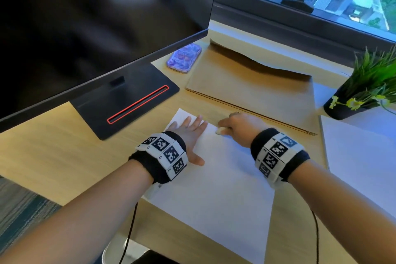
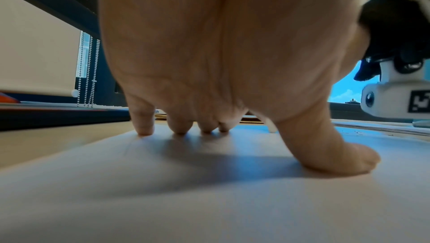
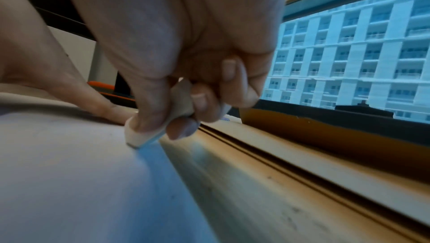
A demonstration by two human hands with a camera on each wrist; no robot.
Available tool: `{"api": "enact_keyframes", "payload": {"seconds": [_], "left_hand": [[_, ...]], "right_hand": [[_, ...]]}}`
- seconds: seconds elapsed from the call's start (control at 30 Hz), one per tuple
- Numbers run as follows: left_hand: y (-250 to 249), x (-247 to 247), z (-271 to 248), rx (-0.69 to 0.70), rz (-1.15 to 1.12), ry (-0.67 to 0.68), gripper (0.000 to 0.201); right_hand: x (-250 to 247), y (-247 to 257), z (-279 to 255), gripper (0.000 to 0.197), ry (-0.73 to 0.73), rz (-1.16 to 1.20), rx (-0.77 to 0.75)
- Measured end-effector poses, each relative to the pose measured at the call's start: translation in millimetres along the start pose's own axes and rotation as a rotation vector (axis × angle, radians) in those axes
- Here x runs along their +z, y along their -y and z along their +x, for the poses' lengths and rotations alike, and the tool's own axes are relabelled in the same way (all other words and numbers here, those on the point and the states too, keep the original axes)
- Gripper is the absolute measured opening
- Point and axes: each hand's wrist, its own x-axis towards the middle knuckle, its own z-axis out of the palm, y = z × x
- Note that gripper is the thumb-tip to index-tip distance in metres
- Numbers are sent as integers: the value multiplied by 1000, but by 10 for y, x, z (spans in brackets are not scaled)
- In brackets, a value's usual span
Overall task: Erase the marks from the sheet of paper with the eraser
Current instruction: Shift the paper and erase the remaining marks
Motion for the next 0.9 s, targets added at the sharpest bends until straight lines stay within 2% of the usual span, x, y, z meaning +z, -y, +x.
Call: {"api": "enact_keyframes", "payload": {"seconds": [0.1,0.2,0.27,0.43,0.6,0.63,0.8,0.83,0.9], "left_hand": [[-7,3,0,0,5,4,107],[-4,-9,-2,0,15,1,107],[-7,-14,-7,2,14,3,107],[-9,-10,3,1,6,10,108],[-2,-8,8,-1,30,7,107],[-1,-8,10,-2,28,8,107],[-1,20,35,0,6,2,110],[-2,23,41,-1,5,2,110],[9,10,42,-3,4,2,111]], "right_hand": [[-62,-18,-6,25,27,-77,-37],[-63,93,90,26,-98,-77,-59],[-3,101,91,26,-133,-69,-63],[-51,-74,-43,24,70,-172,-80],[-24,95,111,29,-124,-6,-80],[4,100,110,29,-128,3,-74],[-67,-57,-107,28,115,-31,-72],[-83,-64,-115,28,133,-14,-65],[-82,-6,-55,31,63,79,-60]]}}
